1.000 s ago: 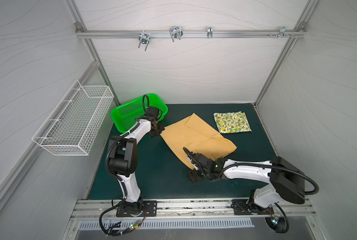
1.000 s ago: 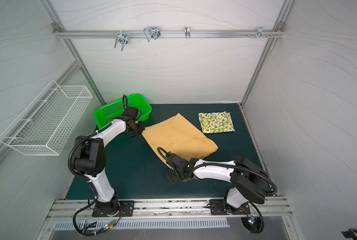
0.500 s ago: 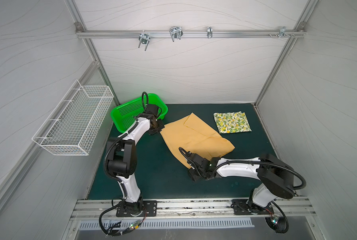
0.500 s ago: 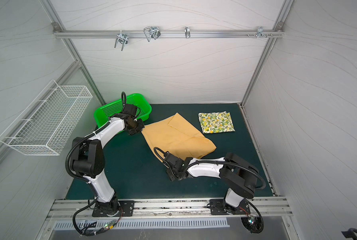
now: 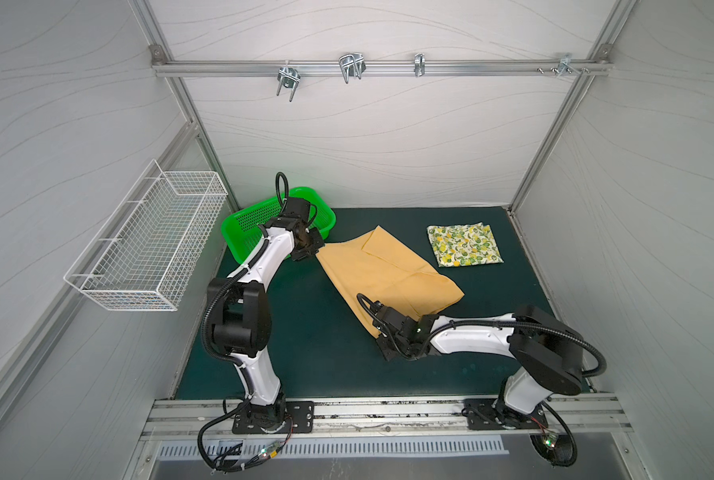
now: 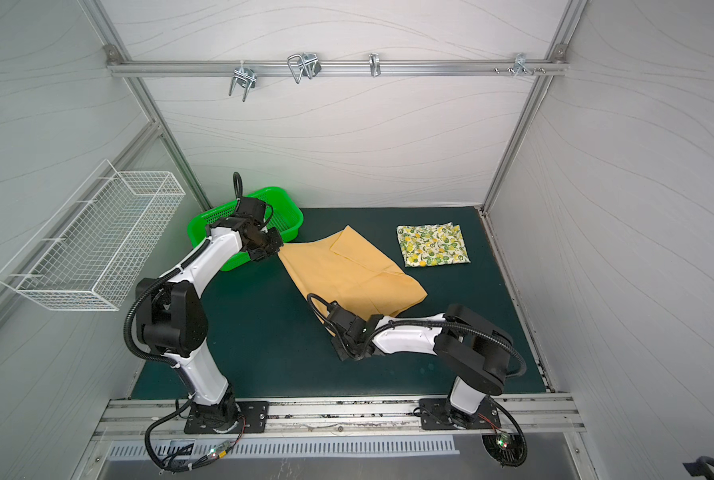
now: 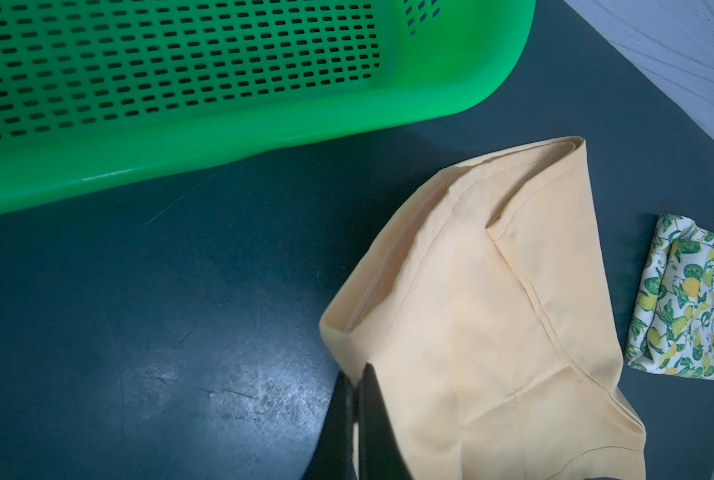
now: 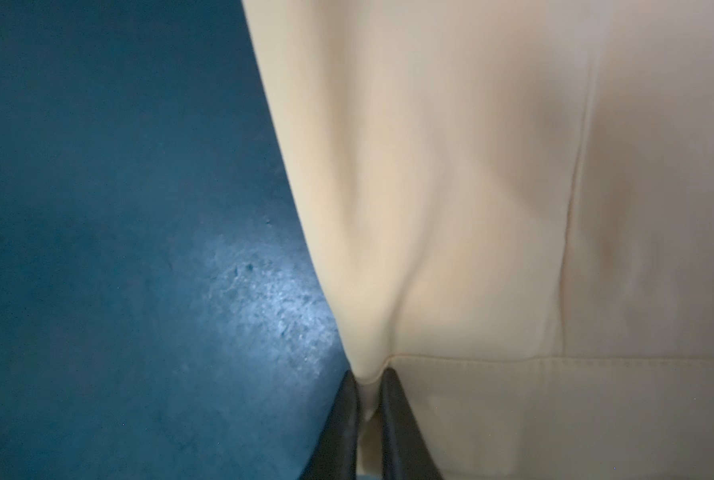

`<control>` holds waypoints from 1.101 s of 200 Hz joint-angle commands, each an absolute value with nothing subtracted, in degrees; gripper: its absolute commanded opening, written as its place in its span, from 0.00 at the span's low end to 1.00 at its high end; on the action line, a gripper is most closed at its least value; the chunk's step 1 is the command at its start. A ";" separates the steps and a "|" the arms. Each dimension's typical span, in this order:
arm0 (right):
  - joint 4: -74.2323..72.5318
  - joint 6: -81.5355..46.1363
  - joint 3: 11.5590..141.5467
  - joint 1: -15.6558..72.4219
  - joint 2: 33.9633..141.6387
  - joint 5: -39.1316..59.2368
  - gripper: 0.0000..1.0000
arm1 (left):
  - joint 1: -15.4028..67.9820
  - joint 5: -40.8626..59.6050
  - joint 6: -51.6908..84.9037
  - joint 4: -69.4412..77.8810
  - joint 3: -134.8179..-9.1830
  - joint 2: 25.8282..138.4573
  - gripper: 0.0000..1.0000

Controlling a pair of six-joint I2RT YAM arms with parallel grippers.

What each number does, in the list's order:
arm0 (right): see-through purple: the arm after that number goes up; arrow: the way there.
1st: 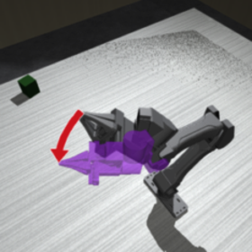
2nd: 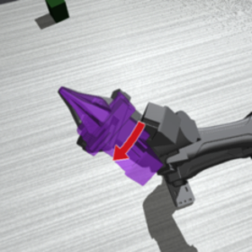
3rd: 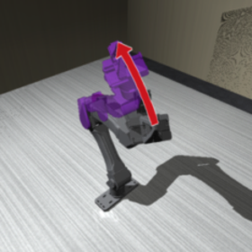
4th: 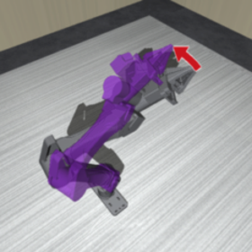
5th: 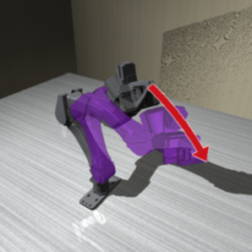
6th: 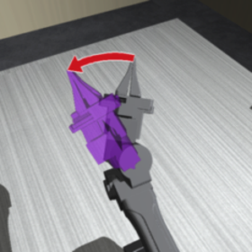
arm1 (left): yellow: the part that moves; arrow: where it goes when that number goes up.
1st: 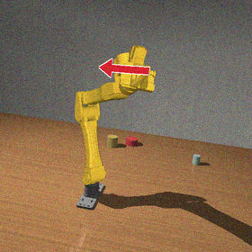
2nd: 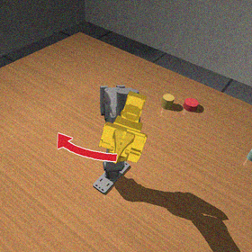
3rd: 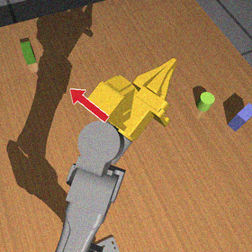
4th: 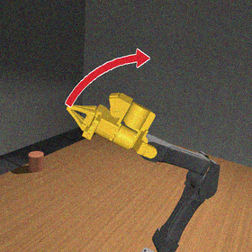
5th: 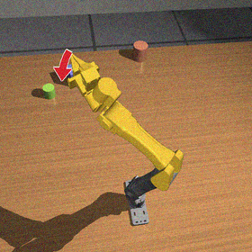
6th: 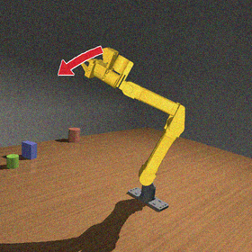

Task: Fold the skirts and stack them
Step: 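Lift the tan skirt with both grippers, raising it toward the far side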

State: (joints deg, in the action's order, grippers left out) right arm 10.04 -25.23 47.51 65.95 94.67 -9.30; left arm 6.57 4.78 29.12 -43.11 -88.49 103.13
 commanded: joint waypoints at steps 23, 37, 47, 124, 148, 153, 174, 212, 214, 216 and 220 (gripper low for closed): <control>15.64 -24.67 48.48 67.62 93.89 -3.73 0.05 | 6.00 4.40 28.08 -43.49 -91.94 101.90 0.00; 16.65 -23.85 50.39 67.71 92.40 -1.65 0.04 | 5.85 4.40 27.80 -43.83 -91.93 100.98 0.00; 17.91 -23.45 52.12 67.72 91.31 -0.70 0.04 | 5.65 4.39 27.61 -44.19 -91.90 100.20 0.00; 24.40 -19.23 63.56 67.06 83.74 8.48 0.01 | 2.15 3.50 27.54 -43.33 -88.19 84.71 0.00; 23.81 -19.51 63.35 62.53 80.77 11.64 0.01 | 2.35 5.45 27.38 -43.35 -89.81 82.17 0.00; 24.22 -19.45 63.51 61.29 80.31 11.73 0.01 | 2.43 6.56 27.40 -44.04 -90.81 82.57 0.00; 26.67 -17.75 65.17 56.05 78.14 12.01 0.01 | 4.29 10.27 26.96 -46.35 -95.48 85.59 0.00; 32.45 -14.77 71.87 43.95 75.16 13.32 0.00 | 12.30 7.57 25.36 -49.43 -107.71 94.41 0.00; 32.85 -14.59 72.35 43.31 75.11 13.31 0.00 | 12.48 7.69 25.54 -49.51 -108.58 95.10 0.00; 33.22 -14.41 72.67 42.69 75.05 13.35 0.00 | 12.66 7.90 25.63 -49.60 -109.43 95.76 0.00; 33.97 -13.99 73.82 41.58 75.06 13.36 0.01 | 13.01 8.34 25.87 -49.91 -111.25 97.05 0.00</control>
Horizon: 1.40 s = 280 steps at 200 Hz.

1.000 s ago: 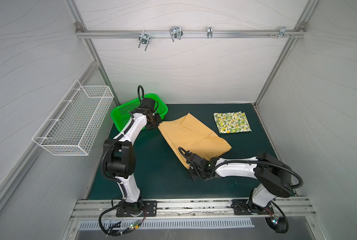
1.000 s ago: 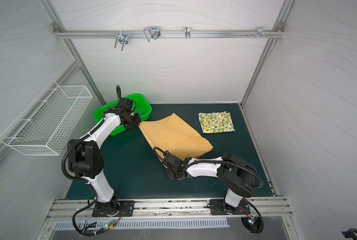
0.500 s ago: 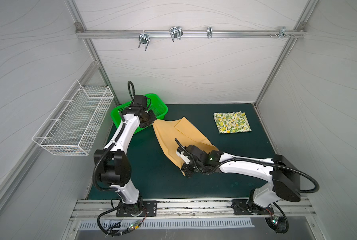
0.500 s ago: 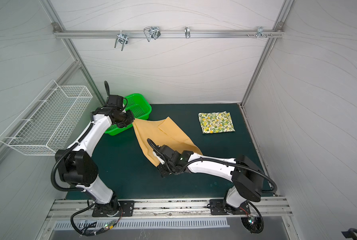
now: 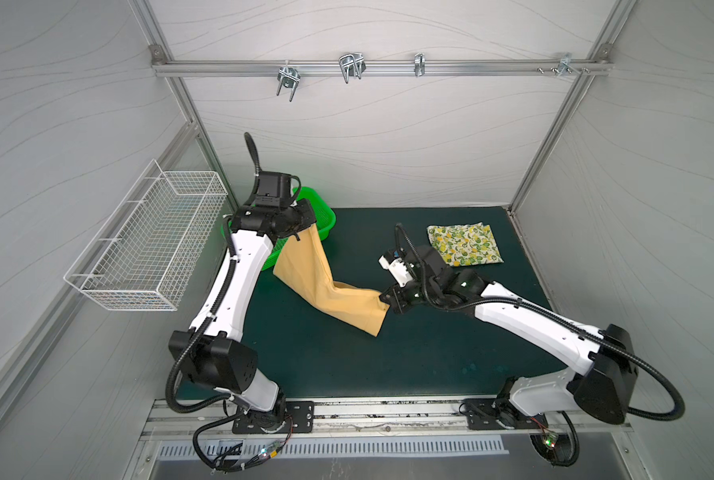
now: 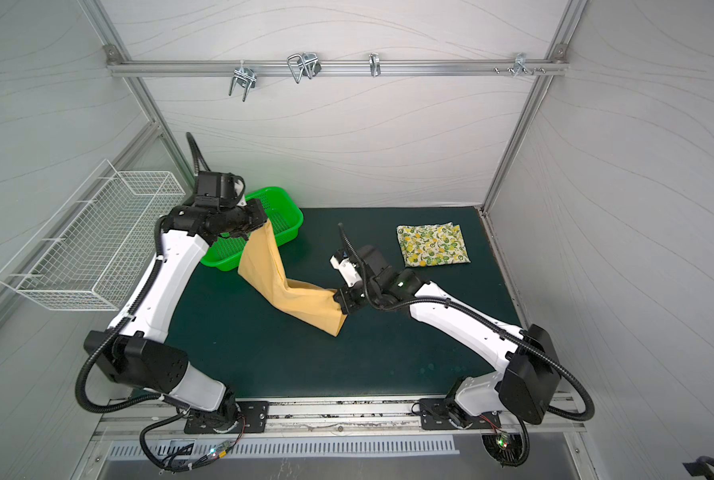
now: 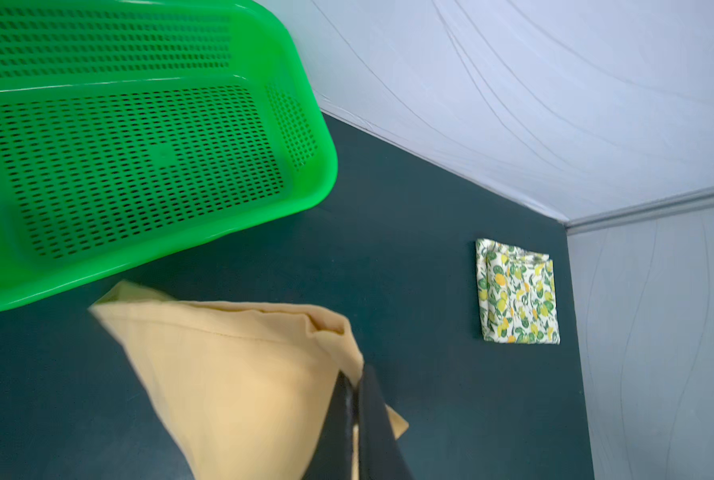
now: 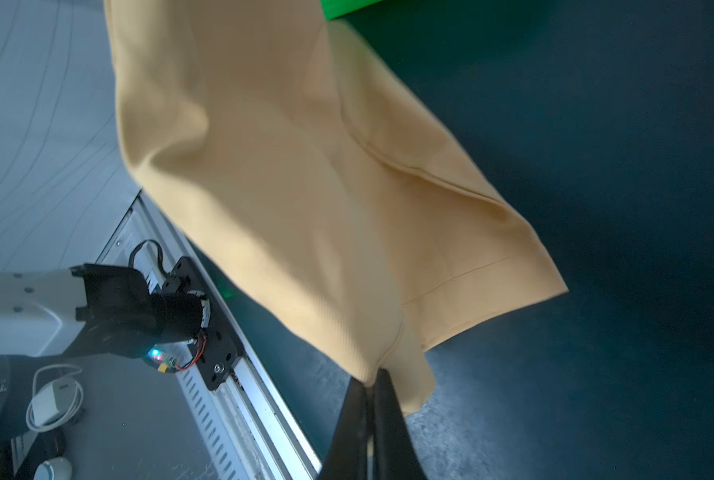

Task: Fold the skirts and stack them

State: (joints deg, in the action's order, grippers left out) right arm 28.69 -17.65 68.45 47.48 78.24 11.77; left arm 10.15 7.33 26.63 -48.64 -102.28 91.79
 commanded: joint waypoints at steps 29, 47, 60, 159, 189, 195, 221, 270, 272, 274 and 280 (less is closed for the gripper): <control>39.63 -10.48 82.68 36.26 75.59 11.03 0.00 | 15.70 9.46 25.84 -55.48 -130.98 108.15 0.00; 43.54 -8.39 89.55 35.39 76.43 7.29 0.01 | 16.87 10.55 27.25 -60.27 -147.95 115.45 0.00; 46.59 -6.77 95.07 35.33 77.00 4.67 0.00 | 16.71 12.34 29.54 -61.43 -157.59 118.69 0.00; 44.58 -12.71 75.32 45.00 70.43 6.00 0.01 | 12.30 8.67 31.39 -38.02 -92.94 85.39 0.00; 36.93 -20.63 62.98 52.13 70.23 8.46 0.01 | 7.12 9.52 32.95 -33.52 -75.45 78.73 0.00; 35.69 -21.71 61.62 53.69 70.64 8.46 0.00 | 6.18 9.58 33.02 -32.87 -72.73 77.90 0.00; 33.00 -25.10 59.56 60.34 73.21 6.77 0.00 | 2.67 8.43 33.27 -33.57 -65.80 75.33 0.00; 29.57 -31.75 57.00 68.82 77.09 6.95 0.00 | 0.90 3.18 32.96 -35.45 -60.80 69.81 0.00; 29.37 -31.98 56.88 69.24 77.22 6.88 0.00 | 0.93 2.88 33.00 -35.56 -60.64 69.40 0.00; 29.18 -32.23 56.76 69.56 77.25 6.82 0.00 | 0.89 2.68 33.04 -35.65 -60.42 68.92 0.00; 28.87 -32.94 56.51 70.75 77.28 6.38 0.00 | 0.91 2.06 33.20 -35.68 -59.81 67.55 0.00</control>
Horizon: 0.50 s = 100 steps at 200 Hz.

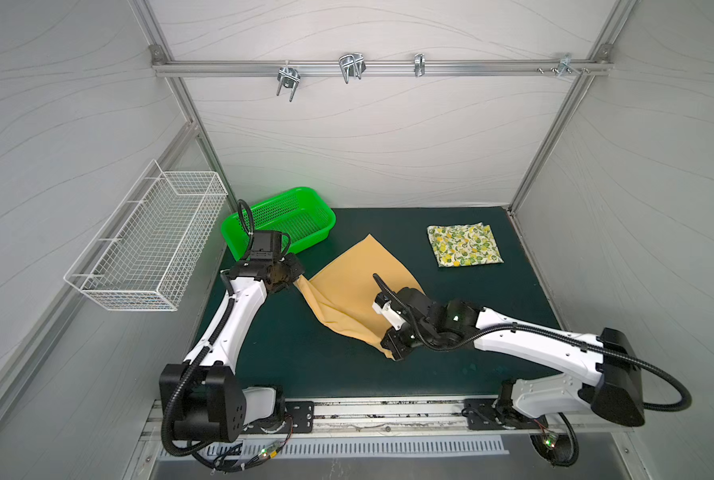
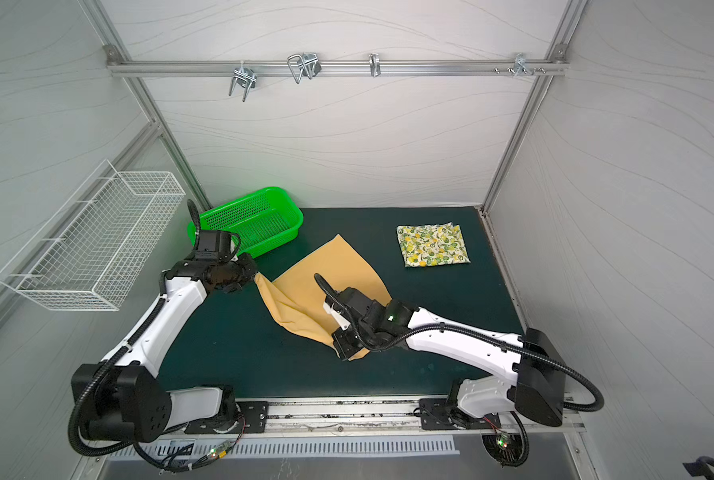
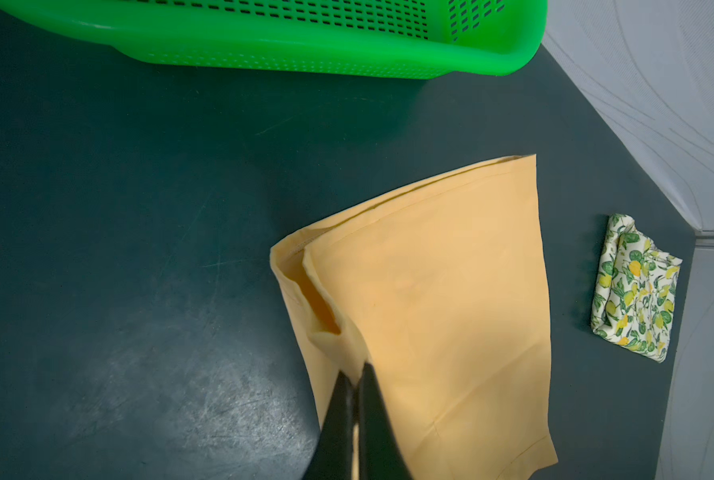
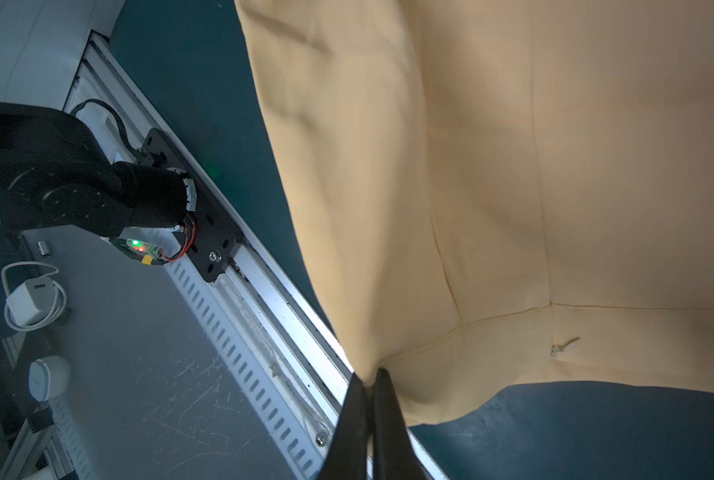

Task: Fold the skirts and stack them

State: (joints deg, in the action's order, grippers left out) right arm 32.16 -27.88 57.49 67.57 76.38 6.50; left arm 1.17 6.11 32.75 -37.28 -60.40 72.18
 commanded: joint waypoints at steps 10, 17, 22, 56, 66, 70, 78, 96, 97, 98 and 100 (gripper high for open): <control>28.52 -33.84 56.22 72.66 77.20 5.30 0.00 | 0.90 1.20 33.73 -35.80 -58.72 65.00 0.00; 28.48 -34.43 55.92 73.74 77.08 4.54 0.00 | 0.96 1.12 34.13 -35.86 -58.01 63.03 0.00; 28.48 -34.83 55.62 74.19 77.12 4.15 0.00 | 0.96 1.17 34.44 -35.68 -57.42 61.66 0.00; 27.02 -37.26 51.21 74.86 74.69 2.07 0.00 | 1.27 3.40 37.79 -32.48 -52.67 55.17 0.00; 26.72 -37.60 49.98 74.64 73.60 1.35 0.00 | 2.23 3.15 38.22 -31.77 -52.52 55.29 0.00; 26.72 -37.62 49.68 74.42 73.34 1.34 0.00 | 2.67 3.01 38.25 -31.58 -52.63 55.64 0.00; 26.94 -37.58 49.16 73.74 72.89 1.57 0.00 | 3.85 2.49 38.31 -30.94 -53.34 56.73 0.00; 26.91 -37.01 48.23 71.54 72.31 2.49 0.00 | 6.85 1.71 38.41 -29.88 -56.48 61.16 0.00; 26.94 -36.92 48.20 71.41 72.23 2.52 0.00 | 6.94 1.69 38.41 -29.79 -56.67 61.43 0.00; 26.92 -36.87 48.14 71.26 72.20 2.58 0.00 | 7.16 1.59 38.41 -29.71 -56.86 61.70 0.00; 26.83 -36.79 48.05 70.92 72.12 2.69 0.00 | 7.48 1.50 38.41 -29.51 -57.28 62.29 0.00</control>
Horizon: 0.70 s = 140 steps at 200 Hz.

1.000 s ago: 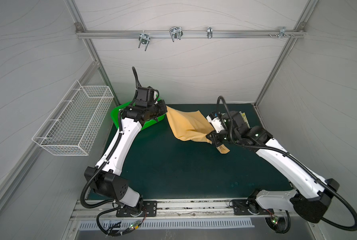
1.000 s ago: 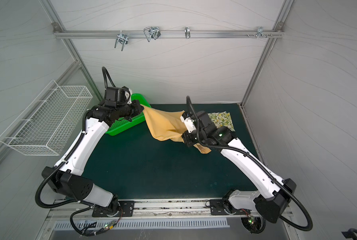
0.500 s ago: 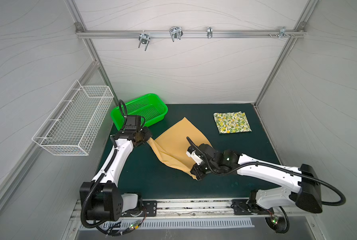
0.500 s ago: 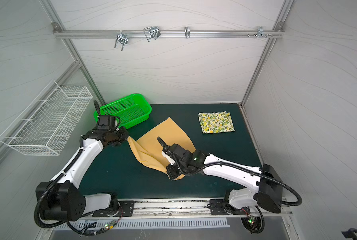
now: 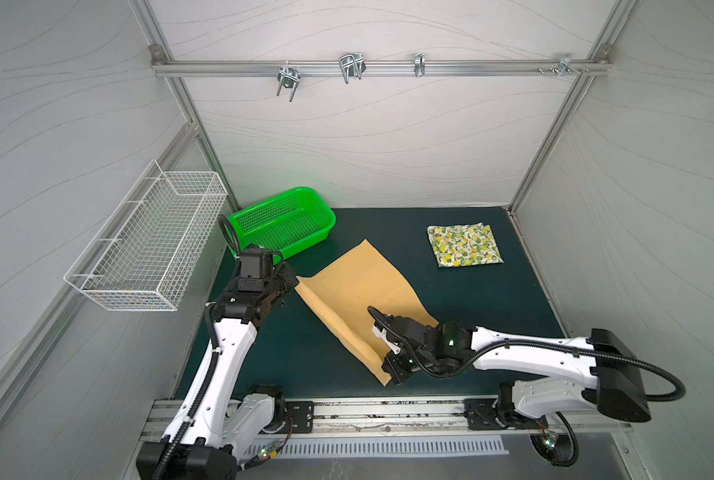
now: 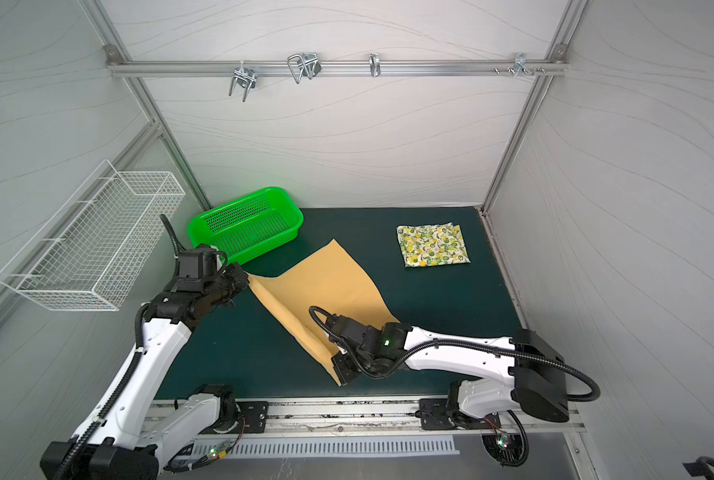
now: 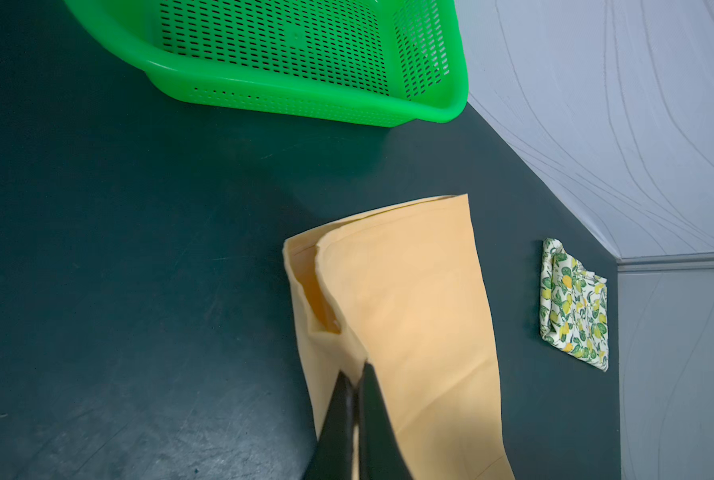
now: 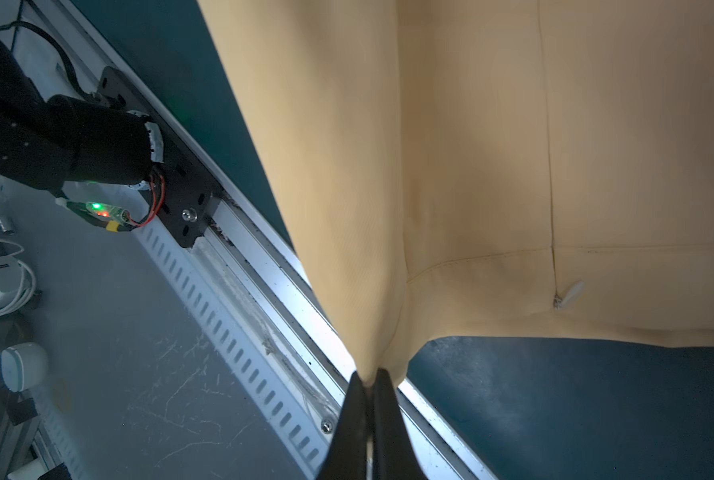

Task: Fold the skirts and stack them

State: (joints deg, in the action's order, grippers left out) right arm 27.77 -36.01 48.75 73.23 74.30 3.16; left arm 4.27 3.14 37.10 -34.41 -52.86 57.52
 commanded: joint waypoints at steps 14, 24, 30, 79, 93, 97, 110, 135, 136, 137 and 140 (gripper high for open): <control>26.57 -36.22 47.42 68.36 71.60 3.78 0.00 | 9.54 1.05 38.33 -27.90 -60.20 67.20 0.00; 26.76 -35.52 47.30 66.24 71.37 4.64 0.00 | 10.42 1.54 38.06 -27.70 -63.25 71.32 0.00; 27.00 -35.17 47.37 65.02 71.04 4.96 0.00 | 10.91 1.82 37.98 -27.60 -65.15 73.79 0.00; 29.09 -31.96 47.63 53.94 68.00 9.31 0.00 | 14.89 1.65 37.07 -27.28 -78.02 88.43 0.00; 30.06 -30.72 48.15 50.91 68.11 10.98 0.00 | 15.09 3.17 37.44 -27.74 -81.81 92.62 0.00; 30.28 -30.37 48.32 50.19 68.20 11.19 0.00 | 15.23 3.36 37.44 -27.92 -82.90 93.67 0.00; 30.74 -29.33 48.54 48.07 68.25 11.74 0.00 | 15.85 3.55 37.52 -28.00 -85.74 96.66 0.00; 30.83 -28.38 47.91 43.22 69.00 14.12 0.01 | 16.90 3.75 37.88 -28.15 -90.25 101.27 0.00; 30.80 -28.38 47.86 43.05 69.09 14.18 0.00 | 16.98 3.68 37.88 -28.18 -90.43 101.48 0.00; 30.73 -28.39 47.84 42.88 69.13 14.30 0.00 | 17.06 3.60 37.88 -28.24 -90.66 101.63 0.00; 30.51 -28.38 47.64 42.36 69.19 14.61 0.00 | 17.24 3.39 37.76 -28.29 -91.15 102.25 0.00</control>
State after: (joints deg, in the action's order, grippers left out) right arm 29.17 -30.37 47.57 45.74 68.95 11.09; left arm 16.12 3.64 37.52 -29.36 -85.78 98.85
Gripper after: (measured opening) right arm 0.056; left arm 0.048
